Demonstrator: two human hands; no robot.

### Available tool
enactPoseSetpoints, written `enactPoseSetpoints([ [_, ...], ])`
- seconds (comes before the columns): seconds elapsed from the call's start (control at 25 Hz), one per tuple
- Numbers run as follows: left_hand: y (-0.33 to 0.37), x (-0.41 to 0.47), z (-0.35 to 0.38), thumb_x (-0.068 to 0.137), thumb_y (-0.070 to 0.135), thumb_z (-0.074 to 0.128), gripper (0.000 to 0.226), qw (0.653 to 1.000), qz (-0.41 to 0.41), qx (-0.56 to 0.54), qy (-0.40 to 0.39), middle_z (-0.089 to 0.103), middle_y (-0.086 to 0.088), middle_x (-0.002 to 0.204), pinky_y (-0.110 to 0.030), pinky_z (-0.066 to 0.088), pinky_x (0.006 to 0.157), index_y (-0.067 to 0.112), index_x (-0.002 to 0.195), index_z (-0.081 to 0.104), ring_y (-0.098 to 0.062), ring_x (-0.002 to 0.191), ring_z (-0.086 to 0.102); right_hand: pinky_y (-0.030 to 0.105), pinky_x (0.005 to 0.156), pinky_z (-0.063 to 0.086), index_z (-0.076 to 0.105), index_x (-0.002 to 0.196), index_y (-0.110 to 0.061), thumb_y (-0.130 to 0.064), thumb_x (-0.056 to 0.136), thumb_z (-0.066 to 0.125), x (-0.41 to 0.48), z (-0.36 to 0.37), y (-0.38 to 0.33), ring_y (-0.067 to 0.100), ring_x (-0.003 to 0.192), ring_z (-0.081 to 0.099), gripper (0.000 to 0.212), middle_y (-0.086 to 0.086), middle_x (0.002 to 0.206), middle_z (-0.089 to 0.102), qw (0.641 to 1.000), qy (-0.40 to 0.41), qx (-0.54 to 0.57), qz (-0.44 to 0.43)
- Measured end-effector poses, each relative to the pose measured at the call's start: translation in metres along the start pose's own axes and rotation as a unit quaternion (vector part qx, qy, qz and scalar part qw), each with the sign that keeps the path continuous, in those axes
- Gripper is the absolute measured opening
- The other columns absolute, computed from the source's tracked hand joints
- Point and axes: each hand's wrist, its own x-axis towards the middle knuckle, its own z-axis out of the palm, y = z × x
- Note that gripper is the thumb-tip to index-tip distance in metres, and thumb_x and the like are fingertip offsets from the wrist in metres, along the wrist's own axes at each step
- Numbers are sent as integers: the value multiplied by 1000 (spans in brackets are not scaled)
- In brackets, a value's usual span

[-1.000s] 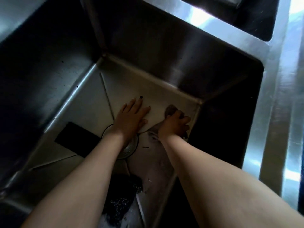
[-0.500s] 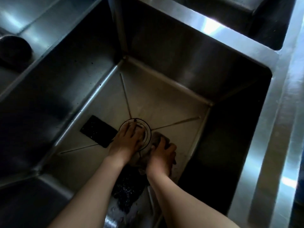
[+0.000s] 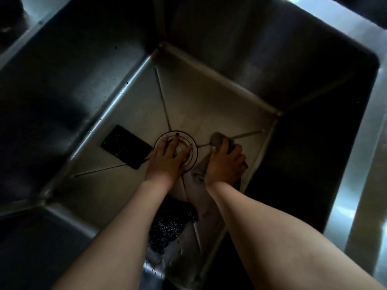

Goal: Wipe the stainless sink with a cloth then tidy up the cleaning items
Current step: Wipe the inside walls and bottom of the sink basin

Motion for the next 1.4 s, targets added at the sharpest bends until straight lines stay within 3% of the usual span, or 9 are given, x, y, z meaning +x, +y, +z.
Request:
enactPoseSetpoints([
  [0.16, 1, -2, -2, 87, 47, 49, 59, 1000, 3, -16, -5, 5, -2, 156, -39, 8, 112, 41, 140, 24, -29, 142, -4, 44, 93, 31, 27, 140, -22, -37, 96, 37, -17, 0, 18, 36, 119, 33, 47, 16, 142, 25, 988, -6, 42, 145],
  [0.24, 2, -2, -4, 86, 46, 50, 60, 1000, 7, -21, 2, 8, -3, 156, -39, 8, 113, 40, 140, 26, -30, 142, -3, 43, 91, 32, 31, 139, -21, -35, 94, 42, -43, 4, 18, 36, 117, 35, 48, 17, 140, 29, 984, -28, 52, 166],
  [0.4, 0, -1, -4, 87, 46, 49, 60, 1000, 8, -8, 3, 8, -2, 156, -39, 6, 113, 41, 141, 24, -30, 142, -3, 43, 76, 47, 58, 120, -11, -22, 78, 68, -75, 12, 5, 42, 92, 55, 45, 25, 115, 56, 997, 25, 34, 60],
  [0.56, 2, -1, -3, 87, 46, 49, 60, 1000, 7, -15, 11, 10, -3, 156, -36, 5, 112, 40, 141, 23, -30, 142, -3, 44, 88, 34, 44, 133, -16, -23, 93, 46, -35, 15, -8, 40, 109, 43, 41, 22, 132, 42, 997, -11, 31, -64],
  [0.68, 2, -1, -4, 86, 44, 51, 60, 999, 2, -34, 5, 11, -2, 155, -37, 5, 112, 40, 141, 25, -29, 142, -3, 44, 90, 31, 37, 136, -19, -30, 95, 40, -4, 7, -8, 37, 113, 38, 42, 19, 135, 36, 999, 24, 15, -42],
  [0.88, 2, -3, -4, 87, 46, 50, 61, 1000, -5, -16, 5, 11, -2, 156, -36, 5, 112, 40, 141, 23, -28, 143, -3, 43, 94, 30, 34, 138, -18, -31, 95, 43, -31, 6, 22, 37, 117, 36, 46, 19, 139, 31, 990, -15, 53, 133],
  [1.04, 4, -3, -5, 87, 47, 49, 61, 1000, 1, -12, 4, 11, -2, 155, -37, 6, 112, 40, 141, 22, -29, 142, -2, 35, 69, 47, 63, 112, -11, -20, 70, 77, -71, 8, -6, 39, 82, 58, 45, 22, 108, 60, 999, -6, 19, 50],
  [1.2, 3, 0, -3, 87, 49, 47, 60, 1000, -7, -19, 2, 10, -2, 156, -38, 5, 113, 41, 141, 22, -29, 142, -3, 41, 92, 28, 37, 136, -20, -27, 94, 42, -31, 11, -11, 36, 113, 37, 43, 17, 137, 34, 996, -49, 17, -65],
  [1.4, 2, 0, -1, 86, 48, 50, 61, 1000, -10, -18, 3, 11, 0, 155, -39, 7, 113, 42, 140, 24, -27, 142, -2, 43, 92, 31, 29, 138, -22, -34, 95, 38, -13, 4, 5, 36, 116, 34, 45, 16, 140, 28, 999, 4, 33, 41],
])
